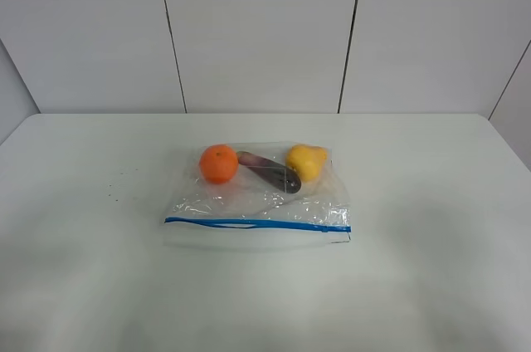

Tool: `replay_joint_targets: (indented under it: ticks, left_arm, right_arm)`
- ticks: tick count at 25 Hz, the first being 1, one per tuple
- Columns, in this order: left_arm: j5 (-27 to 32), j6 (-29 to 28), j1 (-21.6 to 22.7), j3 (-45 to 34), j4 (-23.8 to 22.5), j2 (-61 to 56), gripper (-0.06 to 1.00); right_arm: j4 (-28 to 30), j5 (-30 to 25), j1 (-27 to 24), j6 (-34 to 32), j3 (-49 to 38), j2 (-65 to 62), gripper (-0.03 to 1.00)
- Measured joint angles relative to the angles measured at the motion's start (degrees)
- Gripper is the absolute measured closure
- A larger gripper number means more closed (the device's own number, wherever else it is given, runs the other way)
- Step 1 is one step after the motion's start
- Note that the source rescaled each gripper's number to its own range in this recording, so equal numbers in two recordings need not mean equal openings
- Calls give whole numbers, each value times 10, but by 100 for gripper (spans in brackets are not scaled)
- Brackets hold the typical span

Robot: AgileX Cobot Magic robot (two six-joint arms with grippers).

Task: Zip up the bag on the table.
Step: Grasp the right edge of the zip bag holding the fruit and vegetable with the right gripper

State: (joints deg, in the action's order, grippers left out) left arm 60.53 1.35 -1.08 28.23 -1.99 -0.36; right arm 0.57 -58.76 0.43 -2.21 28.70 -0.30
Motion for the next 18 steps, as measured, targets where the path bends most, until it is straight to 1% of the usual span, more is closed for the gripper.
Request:
replay_joint_targets:
  ticks: [18]
  left_arm:
    - [0, 0, 0, 0, 0, 0, -6]
  right_arm:
    - [0, 0, 0, 0, 0, 0, -3]
